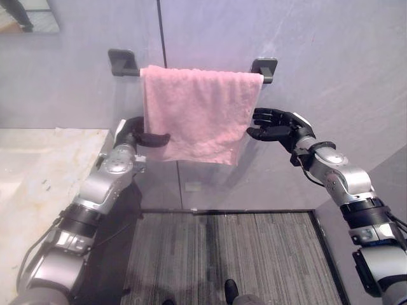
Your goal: Organize the bathroom.
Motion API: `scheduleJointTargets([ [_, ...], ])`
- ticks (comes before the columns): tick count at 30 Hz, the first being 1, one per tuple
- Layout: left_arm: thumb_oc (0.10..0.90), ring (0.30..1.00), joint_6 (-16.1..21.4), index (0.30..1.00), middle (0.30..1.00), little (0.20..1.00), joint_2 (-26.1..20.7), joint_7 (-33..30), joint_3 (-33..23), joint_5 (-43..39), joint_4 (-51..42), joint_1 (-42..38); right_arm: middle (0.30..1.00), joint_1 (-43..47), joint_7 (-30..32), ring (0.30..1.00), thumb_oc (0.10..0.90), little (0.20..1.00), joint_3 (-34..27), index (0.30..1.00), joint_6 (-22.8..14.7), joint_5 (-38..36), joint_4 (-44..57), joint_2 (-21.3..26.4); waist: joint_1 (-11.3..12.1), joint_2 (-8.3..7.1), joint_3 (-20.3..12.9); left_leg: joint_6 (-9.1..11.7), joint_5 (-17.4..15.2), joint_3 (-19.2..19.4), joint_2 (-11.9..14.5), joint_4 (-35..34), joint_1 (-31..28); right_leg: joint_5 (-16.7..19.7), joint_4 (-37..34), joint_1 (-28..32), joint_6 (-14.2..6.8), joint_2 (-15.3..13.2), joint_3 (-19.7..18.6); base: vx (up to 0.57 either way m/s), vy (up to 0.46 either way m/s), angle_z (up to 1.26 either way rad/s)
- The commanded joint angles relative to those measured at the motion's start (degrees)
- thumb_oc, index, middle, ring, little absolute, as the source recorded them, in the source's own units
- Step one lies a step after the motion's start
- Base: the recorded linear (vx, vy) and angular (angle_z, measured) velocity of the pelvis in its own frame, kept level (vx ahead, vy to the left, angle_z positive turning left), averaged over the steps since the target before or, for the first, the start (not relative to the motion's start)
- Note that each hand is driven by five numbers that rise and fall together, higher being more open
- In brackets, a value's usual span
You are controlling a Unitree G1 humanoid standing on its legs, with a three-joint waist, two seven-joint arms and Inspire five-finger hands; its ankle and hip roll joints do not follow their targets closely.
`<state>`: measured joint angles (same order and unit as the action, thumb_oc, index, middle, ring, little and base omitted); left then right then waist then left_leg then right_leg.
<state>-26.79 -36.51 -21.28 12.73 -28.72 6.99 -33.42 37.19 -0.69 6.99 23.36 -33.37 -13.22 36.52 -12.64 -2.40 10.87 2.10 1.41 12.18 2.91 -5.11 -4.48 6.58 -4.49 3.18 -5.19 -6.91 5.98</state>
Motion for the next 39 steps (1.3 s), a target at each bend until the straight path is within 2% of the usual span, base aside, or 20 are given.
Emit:
scheduleJointTargets([
  [1, 0.8, 0.9, 2.7, 0.9, 0.9, 0.9, -1.9, -5.5, -3.3, 2.1, -1.0, -0.6, 0.9, 5.2, 1.3, 0.9, 0.8, 0.9, -3.3, 0.9, -5.5, 6.3, -1.4, 4.9, 1.5, 1.62, -7.0, 0.7, -4.2, 5.6, 4.7, 5.9, -1.0, -3.3, 5.4, -5.3, -9.0, -3.7, -3.4, 0.0, 0.0, 0.0],
  [4, 0.8, 0.9, 1.6, 0.9, 0.9, 0.9, -0.5, -8.9, -4.4, 1.4, -1.6, 2.1, 0.9, 3.6, -0.7, 0.9, 0.8, 0.9, -3.5, 0.9, -5.4, 11.9, -0.4, 5.4, 1.6, 1.48, -6.8, 0.6, -4.3, 5.4, 4.6, 5.9, -1.0, -3.4, 5.6, -5.4, -9.0, -3.6, -3.4, 0.0, 0.0, 0.0],
  [10, 0.8, 0.9, 3.5, 0.9, 0.9, 0.9, 4.8, -9.9, -8.5, -0.6, -5.0, 13.1, 0.9, -6.5, -8.8, 0.9, 0.8, 0.9, -5.7, 0.9, -3.6, 24.0, 7.0, 4.9, 1.7, 0.91, -5.7, 0.0, -4.6, 4.5, 4.4, 7.0, 0.0, -3.5, 6.5, -6.3, -8.6, -3.2, -4.1, -0.05, -0.006, 0.01],
  [11, 0.8, 0.9, 5.3, 0.9, 0.9, 0.9, 7.2, -8.8, -10.3, 0.8, -6.3, 18.5, 0.9, -13.0, -10.5, 0.9, 0.8, 0.9, -7.3, 0.9, -4.3, 27.2, 10.5, 3.3, 1.8, 0.78, -5.0, -0.2, -4.7, 4.1, 4.3, 7.2, 0.2, -3.6, 6.7, -6.4, -8.4, -3.0, -4.2, -0.07, 0.001, 0.04],
  [12, 0.8, 0.9, 6.1, 0.9, 0.9, 0.9, 8.7, -7.9, -11.3, -1.1, -6.5, 21.7, 0.9, -17.5, -11.4, 0.9, 0.8, 0.9, -8.0, 0.9, -5.1, 29.5, 12.6, 2.0, 1.9, 0.74, -4.7, -0.3, -4.7, 3.9, 4.3, 7.2, 0.3, -3.6, 6.8, -6.6, -8.3, -2.9, -4.3, -0.07, 0.009, 0.1],
  [14, 0.8, 0.9, 9.6, 0.9, 0.9, 0.9, 10.7, -4.1, -12.7, 1.7, -5.3, 27.4, 0.9, -25.2, -13.5, 0.9, 0.8, 0.9, -8.6, 0.9, -5.2, 33.3, 15.6, -1.1, 1.8, 0.8, -3.9, -0.6, -4.8, 3.6, 4.2, 7.0, 0.2, -3.8, 7.2, -6.7, -8.2, -2.8, -4.2, -0.07, 0.021, 0.11],
  [16, 0.8, 0.9, 12.1, 0.9, 0.9, 0.9, 12.0, -0.4, -13.6, 3.7, -4.0, 31.6, 0.9, -30.9, -12.5, 0.9, 0.8, 0.9, -7.7, 0.9, -5.1, 36.0, 17.0, -4.7, 1.8, 0.99, -3.4, -0.6, -4.7, 3.6, 4.1, 6.7, 0.2, -3.8, 7.4, -7.1, -8.1, -2.7, -4.2, -0.07, 0.039, 0.08],
  [17, 0.8, 0.9, 15.1, 0.9, 0.9, 0.9, 12.4, 2.7, -14.0, 5.6, -2.5, 34.0, 0.9, -33.5, -12.1, 0.9, 0.8, 0.9, -7.1, 0.9, -5.3, 40.4, 16.9, -7.0, 1.6, 1.1, -3.1, -0.7, -4.6, 3.7, 4.0, 6.5, 0.0, -3.8, 7.4, -7.2, -8.1, -2.8, -4.2, -0.07, 0.077, 0.03],
  [18, 0.8, 0.9, 17.1, 0.9, 0.9, 0.9, 13.1, 5.6, -14.6, 6.2, -0.6, 36.9, 0.9, -36.8, -10.1, 0.9, 0.8, 0.9, -5.7, 0.9, -4.8, 41.7, 16.5, -9.5, 1.3, 1.4, -2.7, -0.7, -4.4, 3.8, 3.9, 6.0, -0.1, -3.8, 7.4, -7.4, -7.9, -2.7, -4.2, -0.06, 0.084, 0.01],
  [20, 0.8, 0.9, 19.2, 0.9, 0.9, 0.9, 13.2, 8.4, -14.8, 6.6, 1.4, 38.6, 0.9, -38.7, -8.4, 0.9, 0.8, 0.9, -5.1, 0.9, -6.1, 46.5, 14.9, -10.7, 1.1, 1.62, -2.5, -0.7, -4.3, 3.9, 3.7, 5.6, -0.2, -3.8, 7.3, -7.5, -7.9, -2.6, -4.3, -0.05, 0.059, -0.02],
  [23, 0.8, 0.9, 20.7, 0.9, 0.9, 0.9, 13.4, 11.2, -14.1, 5.6, 4.7, 40.1, 0.9, -40.5, -5.7, 0.9, 0.8, 0.9, -4.2, 0.9, -6.0, 44.9, 11.1, -11.5, 0.7, 2.04, -2.1, -0.7, -4.1, 4.1, 3.5, 5.2, -0.3, -3.5, 7.2, -7.7, -7.9, -2.5, -4.2, -0.04, 0.052, -0.05],
  [25, 0.8, 0.9, 22.7, 0.9, 0.9, 0.9, 14.1, 15.9, -12.4, 4.6, 10.8, 40.7, 0.9, -41.3, -0.1, 0.9, 0.8, 0.9, -1.6, 0.9, -9.5, 47.9, 0.9, -12.6, 0.4, 2.66, -1.9, -0.6, -4.1, 4.2, 3.3, 4.7, -0.2, -3.5, 7.0, -7.9, -7.8, -2.4, -4.1, -0.05, 0.08, -0.03],
  [28, 0.8, 0.9, 21.1, 0.9, 0.9, 0.9, 14.2, 21.6, -9.1, 5.3, 16.0, 40.9, 0.9, -41.2, 6.0, 0.9, 0.8, 0.9, 1.0, 0.9, -8.9, 48.0, -10.4, -13.9, 0.3, 3.46, -1.6, -0.6, -4.1, 4.2, 3.0, 4.7, 0.1, -3.3, 6.9, -8.4, -7.9, -2.3, -4.1, -0.05, 0.062, -0.05],
  [30, 0.8, 0.9, 18.5, 0.9, 0.9, 0.9, 14.4, 25.1, -6.9, 5.4, 20.0, 40.7, 0.9, -40.7, 8.9, 0.9, 0.8, 0.9, 2.5, 0.9, -7.6, 47.1, -16.9, -14.3, 0.3, 4.14, -1.4, -0.6, -4.0, 4.0, 2.8, 4.6, 0.5, -3.1, 6.7, -8.7, -7.9, -2.3, -4.1, -0.05, 0.07, -0.06],
  [32, 0.8, 0.9, 17.5, 0.9, 0.9, 0.9, 15.1, 25.9, -5.4, 5.3, 25.2, 40.7, 0.9, -39.9, 10.5, 0.9, 0.8, 0.9, 4.4, 0.9, -5.6, 45.4, -22.9, -14.7, 0.4, 4.9, -1.4, -0.7, -4.1, 4.0, 2.5, 4.4, 0.7, -3.1, 6.5, -8.8, -8.0, -2.5, -4.0, -0.02, 0.076, -0.05],
  [34, 0.8, 0.9, 16.5, 0.9, 0.9, 0.9, 15.9, 27.0, -5.3, 5.9, 29.6, 40.3, 0.9, -39.4, 10.6, 0.9, 0.8, 0.9, 5.4, 0.9, -4.9, 46.0, -26.7, -15.0, 0.5, 5.31, -1.5, -0.8, -4.2, 4.1, 2.3, 4.1, 0.6, -3.2, 6.6, -8.8, -8.1, -2.6, -4.0, 0.0, 0.061, -0.08],
  [35, 0.8, 0.9, 15.8, 0.9, 0.9, 0.9, 16.8, 28.3, -5.1, 10.0, 34.7, 39.4, 0.9, -38.7, 11.1, 0.9, 0.8, 0.9, 6.4, 0.9, -4.6, 45.8, -30.9, -15.4, 0.5, 5.79, -1.8, -0.9, -4.2, 4.2, 2.2, 3.7, 0.6, -3.5, 6.8, -8.9, -8.2, -2.8, -4.3, 0.02, 0.054, -0.05],
  [39, 0.8, 0.9, 15.0, 0.9, 0.9, 0.9, 17.8, 30.6, -4.7, 15.1, 45.4, 38.2, 0.9, -37.6, 10.5, 0.9, 0.8, 0.9, 6.9, 0.9, -4.4, 47.3, -38.7, -16.1, 0.6, 6.61, -2.5, -1.5, -4.5, 2.4, 1.8, 3.5, 1.0, -4.9, 8.4, -8.9, -8.2, -2.7, -6.0, 0.04, 0.026, -0.06],
])
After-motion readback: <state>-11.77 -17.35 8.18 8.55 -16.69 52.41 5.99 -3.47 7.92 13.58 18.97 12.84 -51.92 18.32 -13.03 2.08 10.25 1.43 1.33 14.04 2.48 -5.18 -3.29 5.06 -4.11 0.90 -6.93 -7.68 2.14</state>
